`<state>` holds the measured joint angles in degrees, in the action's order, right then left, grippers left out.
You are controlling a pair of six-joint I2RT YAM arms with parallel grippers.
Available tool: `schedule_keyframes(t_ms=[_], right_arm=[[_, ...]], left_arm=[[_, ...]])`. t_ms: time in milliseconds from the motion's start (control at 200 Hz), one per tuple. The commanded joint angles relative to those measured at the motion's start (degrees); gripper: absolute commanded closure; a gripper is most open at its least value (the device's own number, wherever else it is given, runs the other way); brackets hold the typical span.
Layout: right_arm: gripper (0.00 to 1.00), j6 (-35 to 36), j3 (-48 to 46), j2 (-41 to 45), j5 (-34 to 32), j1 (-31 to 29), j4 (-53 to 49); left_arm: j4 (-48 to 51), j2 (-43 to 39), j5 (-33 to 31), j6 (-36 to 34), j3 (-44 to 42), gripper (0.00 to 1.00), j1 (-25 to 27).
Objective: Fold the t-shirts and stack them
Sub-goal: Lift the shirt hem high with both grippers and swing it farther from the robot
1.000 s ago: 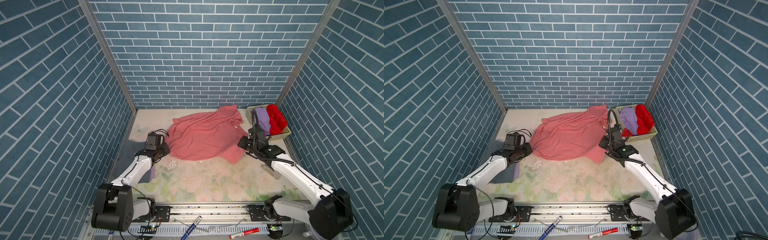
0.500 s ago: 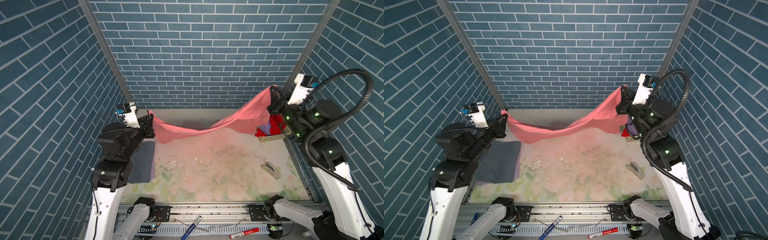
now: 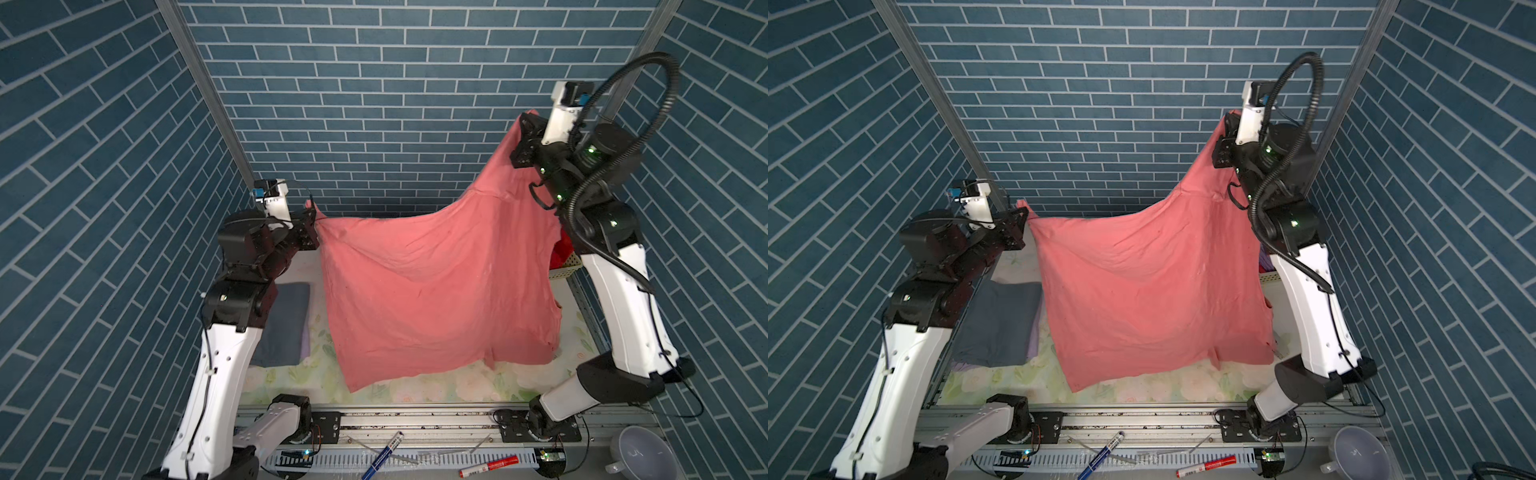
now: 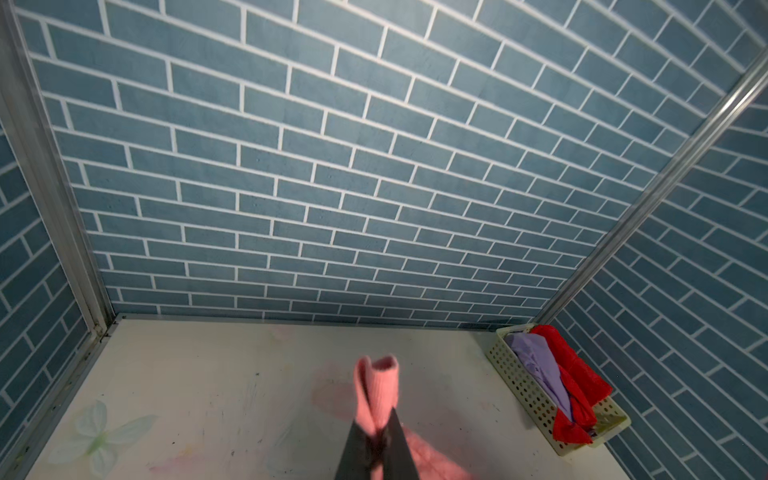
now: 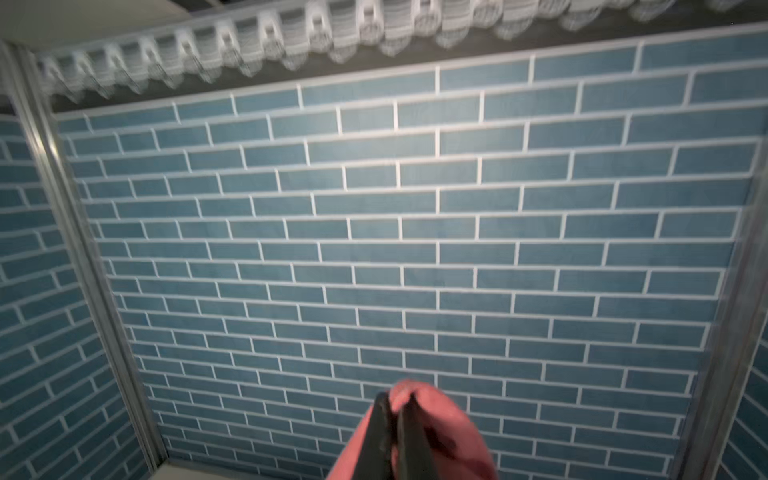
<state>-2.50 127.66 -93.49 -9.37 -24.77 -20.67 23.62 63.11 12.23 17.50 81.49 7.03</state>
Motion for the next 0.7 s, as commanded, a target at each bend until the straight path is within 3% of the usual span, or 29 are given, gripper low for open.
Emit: schedule_keyframes(t_ms=[0, 225, 345, 425, 550, 695], right_arm=[[1.0, 0.7, 5.4, -4.24, 0.28, 2.86, 0.54], [1.0, -1.45, 27.88, -18.79, 1.4, 7.1, -6.51], [1.0, -1.19, 30.96, -17.15, 1.88, 7.37, -7.26], [1.0, -1.28, 24.96, -11.07, 1.9, 7.38, -5.95], [1.0, -1.99, 5.11, 2.4, 1.54, 7.37, -0.97], [1.0, -6.22, -19.28, 16.72, 1.29, 7.28, 0.09]], left_arm=[[-5.44, 4.25, -0.56, -0.6, 1.08, 1.0, -0.31], [-7.75, 16.4, -0.4, -0.47, 10.4, 1.0, -1.43], [-7.0, 18.54, 0.78, -0.51, 17.24, 1.0, -2.6], [-6.76, 17.31, 0.31, -0.95, 18.79, 1.0, -3.15], [-5.14, 13.16, -0.91, -2.78, 17.03, 1.0, -3.34], [-3.13, 6.02, -1.75, -3.96, 5.52, 1.0, -3.34]])
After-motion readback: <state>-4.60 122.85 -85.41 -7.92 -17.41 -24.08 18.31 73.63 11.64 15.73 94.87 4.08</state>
